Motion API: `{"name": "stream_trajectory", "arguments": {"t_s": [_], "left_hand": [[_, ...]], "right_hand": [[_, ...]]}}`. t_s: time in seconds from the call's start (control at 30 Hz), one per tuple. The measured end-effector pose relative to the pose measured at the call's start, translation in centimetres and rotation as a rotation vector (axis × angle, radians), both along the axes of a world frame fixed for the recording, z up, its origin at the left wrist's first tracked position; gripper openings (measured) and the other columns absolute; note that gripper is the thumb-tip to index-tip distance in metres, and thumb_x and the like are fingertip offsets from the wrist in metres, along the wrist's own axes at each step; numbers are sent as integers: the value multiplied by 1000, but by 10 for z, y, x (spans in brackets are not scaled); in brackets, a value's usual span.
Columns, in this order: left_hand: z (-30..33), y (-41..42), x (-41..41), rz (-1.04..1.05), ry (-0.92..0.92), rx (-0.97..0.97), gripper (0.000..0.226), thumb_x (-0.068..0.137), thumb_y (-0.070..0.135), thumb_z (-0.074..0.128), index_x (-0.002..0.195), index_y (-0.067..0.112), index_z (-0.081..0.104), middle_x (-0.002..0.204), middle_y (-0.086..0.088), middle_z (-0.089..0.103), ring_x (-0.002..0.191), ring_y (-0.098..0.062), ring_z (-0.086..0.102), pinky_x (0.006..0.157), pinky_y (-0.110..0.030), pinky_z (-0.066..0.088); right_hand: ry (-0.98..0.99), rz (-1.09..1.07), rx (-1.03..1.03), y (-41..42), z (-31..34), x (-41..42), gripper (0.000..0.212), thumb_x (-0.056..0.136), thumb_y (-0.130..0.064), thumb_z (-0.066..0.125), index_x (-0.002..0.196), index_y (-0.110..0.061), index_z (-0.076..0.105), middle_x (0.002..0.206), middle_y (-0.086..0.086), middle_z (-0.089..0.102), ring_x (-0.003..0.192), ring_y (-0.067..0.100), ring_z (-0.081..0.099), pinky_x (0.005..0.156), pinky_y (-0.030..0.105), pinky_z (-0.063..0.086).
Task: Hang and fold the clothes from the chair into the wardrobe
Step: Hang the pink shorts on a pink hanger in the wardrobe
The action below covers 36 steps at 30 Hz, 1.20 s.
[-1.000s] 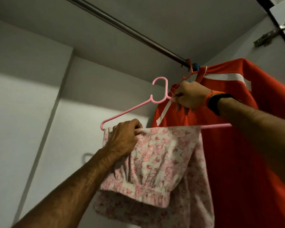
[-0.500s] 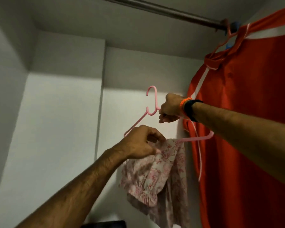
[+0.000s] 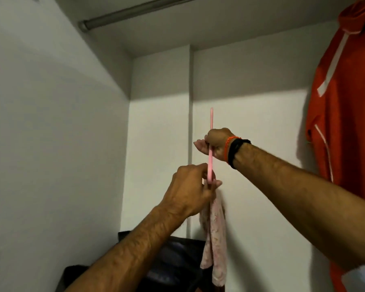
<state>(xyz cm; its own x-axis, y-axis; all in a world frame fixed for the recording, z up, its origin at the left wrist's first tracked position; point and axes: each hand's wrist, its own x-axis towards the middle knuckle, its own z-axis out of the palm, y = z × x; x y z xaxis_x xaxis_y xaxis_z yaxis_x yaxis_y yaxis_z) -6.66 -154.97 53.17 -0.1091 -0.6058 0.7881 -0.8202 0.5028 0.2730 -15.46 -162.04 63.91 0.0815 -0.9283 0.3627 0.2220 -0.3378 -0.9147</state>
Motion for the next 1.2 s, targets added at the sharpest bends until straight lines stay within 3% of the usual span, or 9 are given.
{"name": "stream_trajectory", "arguments": {"t_s": [0.13,0.23,0.37,0.47,0.7,0.8,0.9,1.0,1.2], "left_hand": [[-3,18,16,81,189,-50,15,94,22,60,104,18,71,97,2,70,82,-13,67,82,-26,57],[-1,27,31,106,409,-60,20,92,13,63,107,17,74,103,4,72,87,-13,69,87,-29,58],[7,43,60,74,596,-47,28,88,0,64,80,23,79,85,6,75,80,-16,72,82,-40,61],[11,58,82,45,720,-93,32,88,-5,62,74,18,78,83,3,76,82,-19,73,81,-43,61],[25,88,139,-49,891,-141,21,89,-13,56,87,0,73,92,-10,75,91,-28,72,83,-40,60],[30,93,162,-99,931,-126,23,89,-17,52,89,-3,71,97,-15,74,93,-28,72,79,-34,61],[32,94,184,-142,941,-95,25,89,-18,49,88,-4,70,98,-19,73,91,-29,73,74,-30,62],[36,92,208,-166,926,-64,25,90,-18,47,89,-5,69,98,-20,73,88,-28,73,72,-30,62],[58,97,252,-147,883,-6,16,93,-4,56,100,3,68,100,-17,74,89,-25,74,73,-32,62]], "right_hand": [[20,143,27,1,-9,27,16,100,0,49,115,2,52,80,14,54,66,18,57,51,26,55],[1,256,36,5,-11,44,15,97,-4,58,111,0,54,77,10,55,63,15,55,45,22,53],[-95,362,31,13,-11,67,11,92,-7,67,98,-1,60,76,7,59,63,14,57,48,22,52],[3,397,-42,20,-15,82,19,90,-23,71,92,-6,63,77,6,64,67,14,61,58,25,55],[186,-10,-485,0,-31,130,53,84,-54,69,102,-5,64,100,6,67,92,21,65,75,34,60],[243,-109,-646,-15,-38,148,43,88,-33,72,118,-12,52,125,8,54,96,19,61,76,20,51],[489,-236,-743,-33,-44,167,46,90,-16,70,131,-14,48,134,10,48,104,25,61,90,31,50],[490,-322,-755,-39,-37,192,37,93,-9,65,127,-12,52,128,12,57,115,29,58,96,37,47],[516,-468,-746,-39,-6,232,25,97,-3,56,120,-7,63,113,16,69,104,34,63,88,38,51]]}}
